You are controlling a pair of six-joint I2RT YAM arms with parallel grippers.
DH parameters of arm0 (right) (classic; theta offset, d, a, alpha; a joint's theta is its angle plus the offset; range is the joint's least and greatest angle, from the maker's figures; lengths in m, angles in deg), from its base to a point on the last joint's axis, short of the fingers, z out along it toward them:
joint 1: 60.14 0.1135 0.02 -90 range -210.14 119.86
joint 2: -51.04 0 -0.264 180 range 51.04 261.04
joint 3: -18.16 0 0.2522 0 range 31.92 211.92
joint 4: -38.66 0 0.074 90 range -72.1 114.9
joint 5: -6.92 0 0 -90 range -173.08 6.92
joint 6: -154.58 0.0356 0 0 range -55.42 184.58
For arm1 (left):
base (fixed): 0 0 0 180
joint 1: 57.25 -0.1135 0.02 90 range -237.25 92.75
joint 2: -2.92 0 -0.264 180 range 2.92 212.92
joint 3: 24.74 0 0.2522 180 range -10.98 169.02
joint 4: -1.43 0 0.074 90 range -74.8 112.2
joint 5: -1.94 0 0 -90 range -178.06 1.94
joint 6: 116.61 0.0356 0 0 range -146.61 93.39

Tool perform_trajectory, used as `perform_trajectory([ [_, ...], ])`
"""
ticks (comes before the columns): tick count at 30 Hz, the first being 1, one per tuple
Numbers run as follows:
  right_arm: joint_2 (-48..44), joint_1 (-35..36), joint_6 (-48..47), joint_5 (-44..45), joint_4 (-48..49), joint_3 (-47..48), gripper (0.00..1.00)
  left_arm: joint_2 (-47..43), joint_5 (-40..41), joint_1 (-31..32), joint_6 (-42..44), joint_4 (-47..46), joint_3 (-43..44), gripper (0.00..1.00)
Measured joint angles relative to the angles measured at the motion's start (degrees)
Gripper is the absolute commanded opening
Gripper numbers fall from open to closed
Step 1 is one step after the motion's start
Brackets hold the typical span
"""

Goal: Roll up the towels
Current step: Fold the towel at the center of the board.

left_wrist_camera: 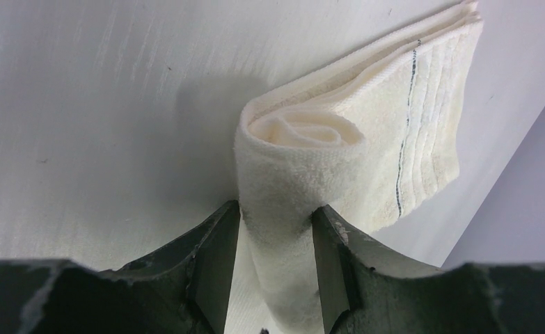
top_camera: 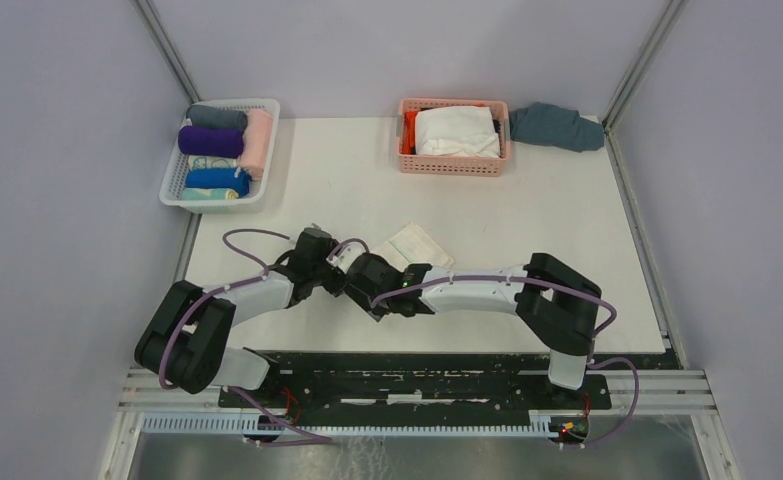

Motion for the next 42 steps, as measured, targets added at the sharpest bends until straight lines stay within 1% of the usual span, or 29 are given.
perform_trajectory([
  [7,3.32,0.00,0.28,4.11,-1.03,-0.09,0.56,0.50,0.15,0.09,-0.02,-0.04,0.37,0.52],
  [11,3.48,0.00,0.94,5.55,-0.46,-1.31,0.52,0.85,0.11,0.11,-0.02,-0.11,0.66,0.55],
  [13,3.69,0.02,1.25,6.19,-0.09,-1.64,0.48,1.05,0.02,0.11,-0.02,-0.20,0.87,0.56],
  [16,3.80,0.02,1.84,7.08,0.17,-1.86,0.39,1.70,-0.24,0.11,-0.02,-0.02,1.62,0.58],
  [17,3.80,0.02,1.99,7.23,0.37,-2.05,0.30,1.99,-0.26,0.13,-0.02,0.02,1.95,0.58],
  [20,3.58,0.04,2.58,7.87,1.64,-3.06,0.21,3.02,-0.20,0.20,-0.02,0.46,3.06,0.56],
  [24,2.16,-0.28,2.47,6.84,4.17,-5.25,0.09,5.03,-0.28,0.20,-0.02,1.01,4.92,0.50],
  [25,1.70,-0.50,2.38,6.05,4.94,-5.92,0.05,5.33,-0.31,0.20,0.00,1.03,5.07,0.48],
  [27,0.72,-1.22,2.14,3.82,6.43,-7.19,0.03,5.35,-0.26,0.20,-0.02,1.05,4.92,0.46],
  [31,-1.53,-3.23,1.77,-3.10,9.42,-10.10,0.02,2.82,0.37,0.28,-0.07,1.84,2.93,0.43],
  [35,-2.86,-4.28,1.51,-12.04,11.67,-12.04,0.02,-2.89,1.33,0.33,-0.07,6.80,0.07,0.43],
  [38,-3.26,-5.03,1.57,-18.53,13.84,-13.35,0.02,-6.05,1.97,0.33,-0.07,11.54,-0.55,0.48],
  [42,-4.15,-7.93,2.69,-27.04,17.49,-16.33,0.02,-10.03,2.95,0.35,-0.04,17.18,-0.96,0.61],
])
